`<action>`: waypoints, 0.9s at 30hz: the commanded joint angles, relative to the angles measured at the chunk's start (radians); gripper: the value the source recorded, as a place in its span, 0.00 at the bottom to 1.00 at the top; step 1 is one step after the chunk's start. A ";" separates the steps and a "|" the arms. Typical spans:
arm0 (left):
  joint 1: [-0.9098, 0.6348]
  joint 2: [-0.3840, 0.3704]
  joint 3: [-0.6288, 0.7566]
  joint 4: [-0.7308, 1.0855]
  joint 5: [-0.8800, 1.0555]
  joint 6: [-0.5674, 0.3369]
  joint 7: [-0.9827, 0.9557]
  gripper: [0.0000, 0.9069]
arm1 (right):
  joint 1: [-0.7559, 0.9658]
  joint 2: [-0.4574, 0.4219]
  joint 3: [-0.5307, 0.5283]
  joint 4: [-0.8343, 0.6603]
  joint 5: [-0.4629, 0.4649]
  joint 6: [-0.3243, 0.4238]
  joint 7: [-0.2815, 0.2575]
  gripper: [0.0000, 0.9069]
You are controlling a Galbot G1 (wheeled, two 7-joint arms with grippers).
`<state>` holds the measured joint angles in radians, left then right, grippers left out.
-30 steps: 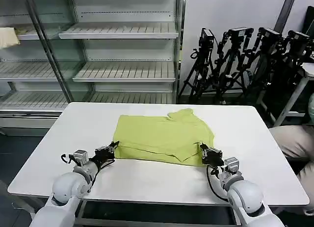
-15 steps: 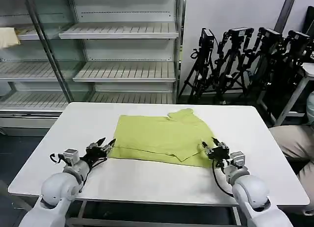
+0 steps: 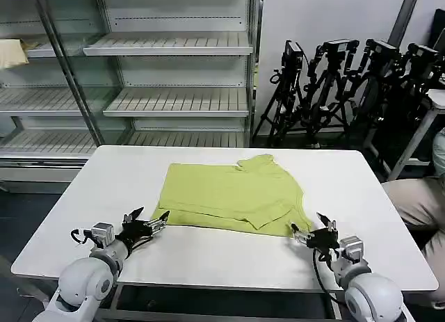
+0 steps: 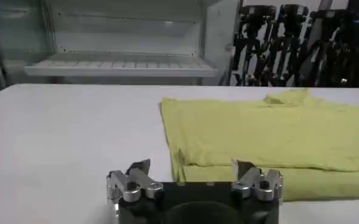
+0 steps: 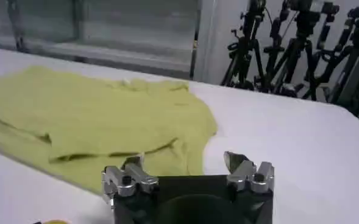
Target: Fold and organize the clothes.
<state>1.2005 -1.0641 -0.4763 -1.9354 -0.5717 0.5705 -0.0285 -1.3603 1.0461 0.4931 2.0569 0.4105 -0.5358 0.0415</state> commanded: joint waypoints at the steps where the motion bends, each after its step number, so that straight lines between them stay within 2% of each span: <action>1: 0.020 0.002 0.000 -0.002 0.007 0.008 -0.013 0.09 | -0.057 0.003 0.007 0.017 0.006 -0.010 0.024 0.06; 2: 0.023 0.002 0.000 -0.001 0.011 0.008 -0.013 0.01 | -0.055 0.004 0.006 0.016 0.009 -0.010 0.025 0.00; 18: 0.042 -0.009 0.014 0.011 0.024 0.007 0.023 0.02 | -0.047 0.009 0.000 0.010 0.032 -0.012 0.019 0.00; 27: 0.080 -0.012 0.007 -0.023 0.037 0.007 0.025 0.01 | -0.151 0.014 0.033 0.115 0.013 -0.001 0.012 0.00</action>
<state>1.2675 -1.0731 -0.4736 -1.9496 -0.5338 0.5729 -0.0012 -1.4398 1.0591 0.5108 2.1047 0.4319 -0.5405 0.0529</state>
